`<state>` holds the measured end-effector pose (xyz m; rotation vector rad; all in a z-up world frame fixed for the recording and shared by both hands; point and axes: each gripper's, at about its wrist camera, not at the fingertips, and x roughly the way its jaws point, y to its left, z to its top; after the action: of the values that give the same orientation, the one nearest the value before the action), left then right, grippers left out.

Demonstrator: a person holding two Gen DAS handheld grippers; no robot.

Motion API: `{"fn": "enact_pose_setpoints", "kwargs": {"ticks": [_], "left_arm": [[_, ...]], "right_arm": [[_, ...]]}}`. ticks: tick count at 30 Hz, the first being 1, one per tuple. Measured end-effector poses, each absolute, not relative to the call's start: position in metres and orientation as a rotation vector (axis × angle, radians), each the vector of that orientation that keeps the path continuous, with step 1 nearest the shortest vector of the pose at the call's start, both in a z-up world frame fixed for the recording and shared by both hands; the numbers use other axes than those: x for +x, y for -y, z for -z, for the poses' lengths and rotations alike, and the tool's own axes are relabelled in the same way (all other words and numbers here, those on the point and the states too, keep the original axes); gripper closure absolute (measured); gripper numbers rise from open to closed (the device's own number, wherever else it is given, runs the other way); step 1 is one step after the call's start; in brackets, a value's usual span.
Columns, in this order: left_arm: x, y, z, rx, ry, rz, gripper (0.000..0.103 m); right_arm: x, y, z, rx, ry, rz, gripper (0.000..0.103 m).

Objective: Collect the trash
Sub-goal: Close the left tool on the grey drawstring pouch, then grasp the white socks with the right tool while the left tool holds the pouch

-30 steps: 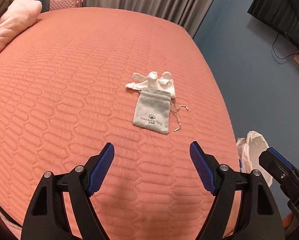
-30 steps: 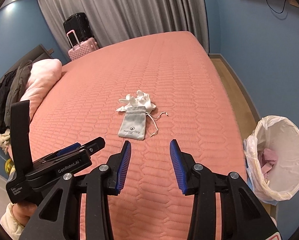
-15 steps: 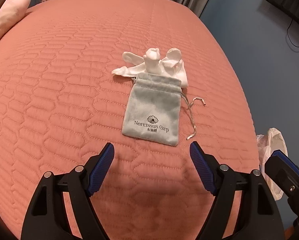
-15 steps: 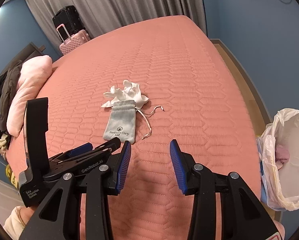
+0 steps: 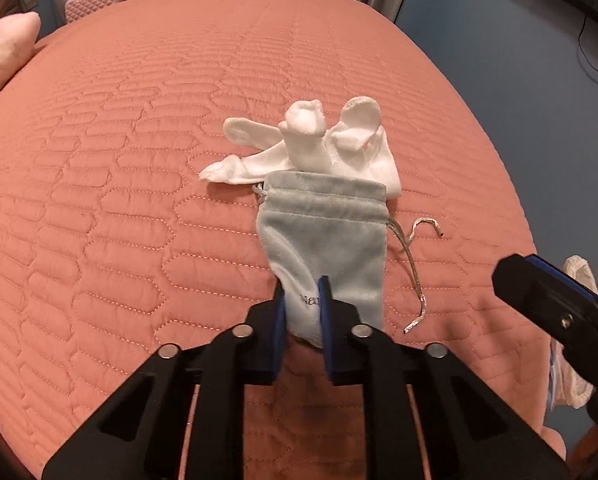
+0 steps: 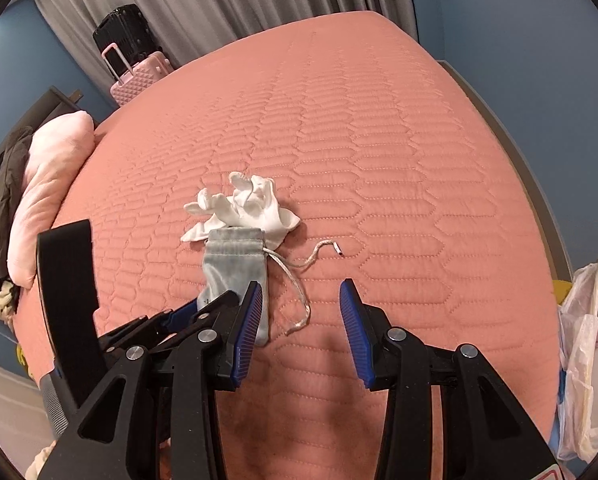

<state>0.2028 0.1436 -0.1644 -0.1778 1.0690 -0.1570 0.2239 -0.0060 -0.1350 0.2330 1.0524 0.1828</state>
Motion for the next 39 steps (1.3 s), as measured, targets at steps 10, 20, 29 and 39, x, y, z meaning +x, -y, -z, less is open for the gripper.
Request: {"fn": "enact_pose_setpoints", "kwargs": {"ticks": [10, 20, 29, 39], "left_arm": [[0.194, -0.204, 0.138, -0.247, -0.992, 0.107, 0.096], [0.208, -0.226, 0.125, -0.265, -0.948, 0.033, 0.096], [0.210, -0.208, 0.125, -0.286, -0.952, 0.059, 0.096], [0.173, -0.175, 0.095, -0.259, -0.925, 0.130, 0.096]], "right_arm": [[0.272, -0.021, 0.147, 0.208, -1.060, -0.203, 0.063], [0.303, -0.050, 0.180, 0.186, -1.116, -0.218, 0.071], [0.276, -0.048, 0.184, 0.194, -1.136, -0.238, 0.100], [0.197, -0.019, 0.127, 0.249, -1.049, -0.256, 0.100]]}}
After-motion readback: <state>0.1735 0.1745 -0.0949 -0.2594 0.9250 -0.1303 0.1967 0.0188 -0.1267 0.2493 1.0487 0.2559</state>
